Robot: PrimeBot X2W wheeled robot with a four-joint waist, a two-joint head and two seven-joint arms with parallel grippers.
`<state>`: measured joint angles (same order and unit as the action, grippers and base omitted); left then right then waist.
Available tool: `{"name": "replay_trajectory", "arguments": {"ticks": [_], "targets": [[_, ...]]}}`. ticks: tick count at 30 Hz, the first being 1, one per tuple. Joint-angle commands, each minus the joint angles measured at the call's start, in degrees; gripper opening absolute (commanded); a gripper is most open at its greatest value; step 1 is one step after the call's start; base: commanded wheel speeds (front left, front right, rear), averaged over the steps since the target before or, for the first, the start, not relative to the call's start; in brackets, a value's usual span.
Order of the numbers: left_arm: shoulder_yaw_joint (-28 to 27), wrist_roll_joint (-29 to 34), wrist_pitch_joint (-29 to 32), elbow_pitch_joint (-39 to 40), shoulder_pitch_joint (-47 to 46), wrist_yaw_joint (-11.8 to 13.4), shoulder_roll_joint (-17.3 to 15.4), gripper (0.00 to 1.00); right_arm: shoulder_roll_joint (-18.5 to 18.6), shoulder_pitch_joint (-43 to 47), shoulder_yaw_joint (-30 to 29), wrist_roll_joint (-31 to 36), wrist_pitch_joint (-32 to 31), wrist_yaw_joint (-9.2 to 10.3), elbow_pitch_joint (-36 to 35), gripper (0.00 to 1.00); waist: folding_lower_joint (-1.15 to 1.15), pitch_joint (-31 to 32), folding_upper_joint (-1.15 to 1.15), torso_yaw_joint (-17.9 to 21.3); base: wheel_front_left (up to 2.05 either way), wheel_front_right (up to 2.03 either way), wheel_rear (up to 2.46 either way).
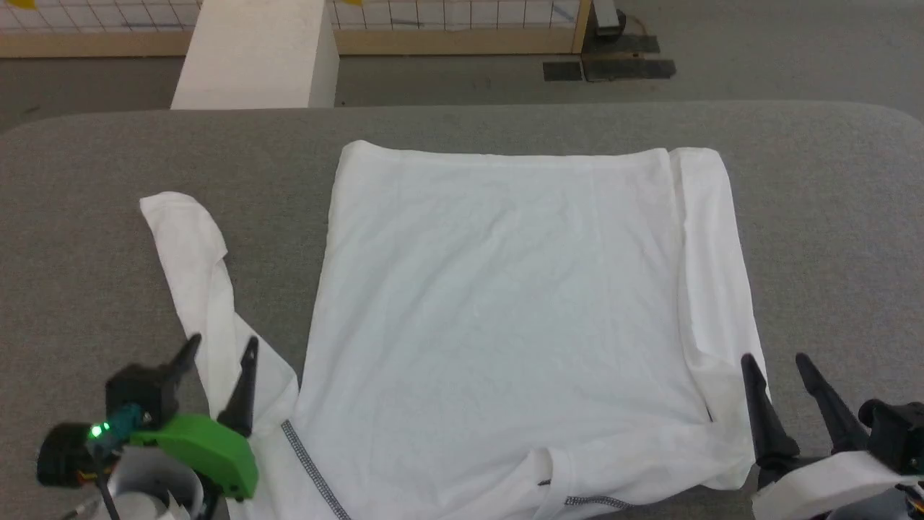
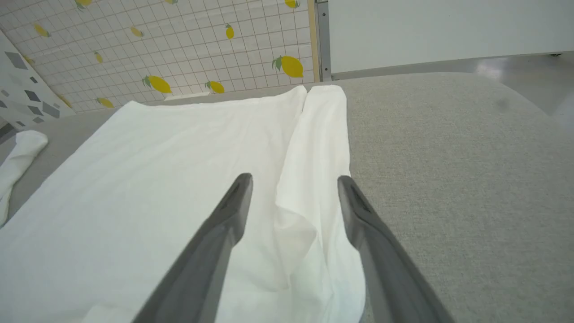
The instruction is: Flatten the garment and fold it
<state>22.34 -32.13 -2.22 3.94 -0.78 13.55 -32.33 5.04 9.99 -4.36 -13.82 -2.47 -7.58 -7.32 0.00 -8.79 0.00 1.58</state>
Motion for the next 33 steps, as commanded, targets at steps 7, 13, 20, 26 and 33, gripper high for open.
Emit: {"name": "replay_trajectory", "arguments": {"ticks": [7,13,20,26,33], "targets": [[-4.6,0.2,2.8,-6.9,-15.9,-3.9,-5.6,1.0,-1.9,-9.4,0.3,0.4,5.8,0.09,2.2,1.0,0.0,-9.8,0.0,5.1,0.0,0.0,0.0],[-7.6,-2.0,10.9,-13.7,-26.0,-5.7,-10.7,1.0,-2.1,-15.1,2.7,-0.4,7.5,0.09,4.7,1.0,0.0,-16.3,0.0,8.1,0.0,0.0,0.0],[-11.3,-7.0,22.4,-18.6,-29.1,-3.5,-14.7,1.0,-2.1,-18.6,5.3,-2.7,9.5,0.09,8.0,1.0,0.0,-21.1,0.0,10.7,0.0,0.0,0.0],[-13.7,-11.8,29.6,-20.2,-26.8,-0.5,-15.1,1.0,-2.2,-19.8,6.0,-3.2,10.5,0.09,9.8,1.0,0.0,-21.9,0.0,11.3,0.0,0.0,0.0],[-13.4,-13.4,32.4,-19.0,-22.6,0.4,-15.0,0.0,-2.2,-19.5,5.0,-2.2,9.8,0.09,10.6,1.0,0.0,-18.3,0.0,10.0,0.0,0.0,0.0]]}}
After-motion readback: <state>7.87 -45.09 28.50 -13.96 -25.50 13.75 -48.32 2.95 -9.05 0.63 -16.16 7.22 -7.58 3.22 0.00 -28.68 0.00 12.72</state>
